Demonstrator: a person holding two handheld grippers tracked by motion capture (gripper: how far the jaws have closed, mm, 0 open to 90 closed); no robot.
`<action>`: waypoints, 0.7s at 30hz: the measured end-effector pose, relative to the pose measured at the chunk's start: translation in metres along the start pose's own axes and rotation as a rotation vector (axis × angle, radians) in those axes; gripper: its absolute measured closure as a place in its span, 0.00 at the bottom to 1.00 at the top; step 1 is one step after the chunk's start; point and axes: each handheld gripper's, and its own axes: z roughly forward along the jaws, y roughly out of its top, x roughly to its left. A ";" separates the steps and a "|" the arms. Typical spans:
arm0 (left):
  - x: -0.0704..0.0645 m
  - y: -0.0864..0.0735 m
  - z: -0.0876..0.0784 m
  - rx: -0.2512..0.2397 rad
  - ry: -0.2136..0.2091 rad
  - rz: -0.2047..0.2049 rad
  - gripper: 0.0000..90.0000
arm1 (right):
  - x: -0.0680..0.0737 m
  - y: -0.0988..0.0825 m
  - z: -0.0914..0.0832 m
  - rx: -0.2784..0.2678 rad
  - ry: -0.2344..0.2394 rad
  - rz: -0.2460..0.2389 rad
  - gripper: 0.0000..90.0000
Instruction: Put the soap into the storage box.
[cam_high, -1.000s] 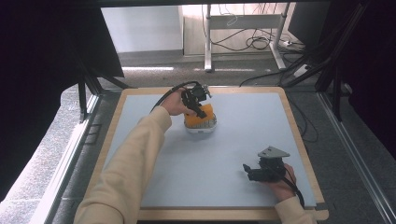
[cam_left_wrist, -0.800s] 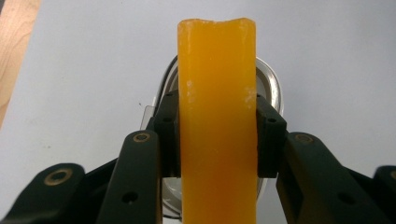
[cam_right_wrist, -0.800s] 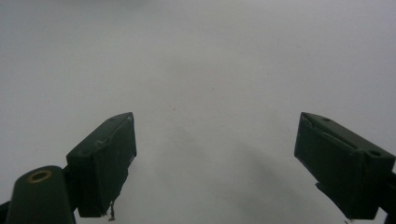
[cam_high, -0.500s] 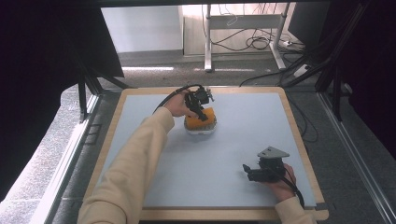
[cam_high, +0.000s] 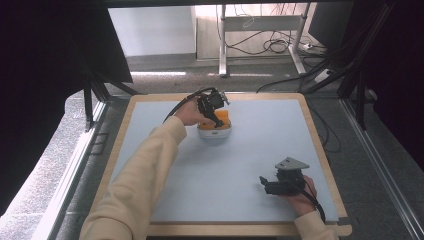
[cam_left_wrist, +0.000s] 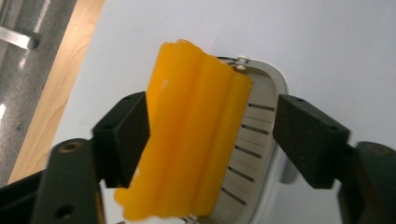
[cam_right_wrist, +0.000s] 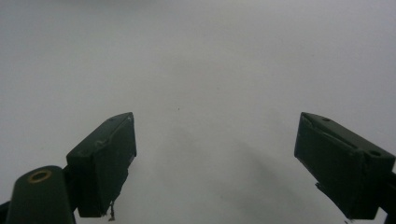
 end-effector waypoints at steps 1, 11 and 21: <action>0.000 -0.001 -0.003 -0.002 0.004 0.000 0.27 | 0.000 0.000 0.000 0.000 0.000 0.001 0.15; -0.009 -0.029 -0.037 -0.073 -0.021 -0.094 0.25 | 0.000 0.000 0.000 0.002 -0.006 0.000 0.15; -0.036 -0.077 -0.063 -0.127 0.017 -0.192 0.25 | 0.002 0.001 0.001 0.008 -0.016 -0.006 0.15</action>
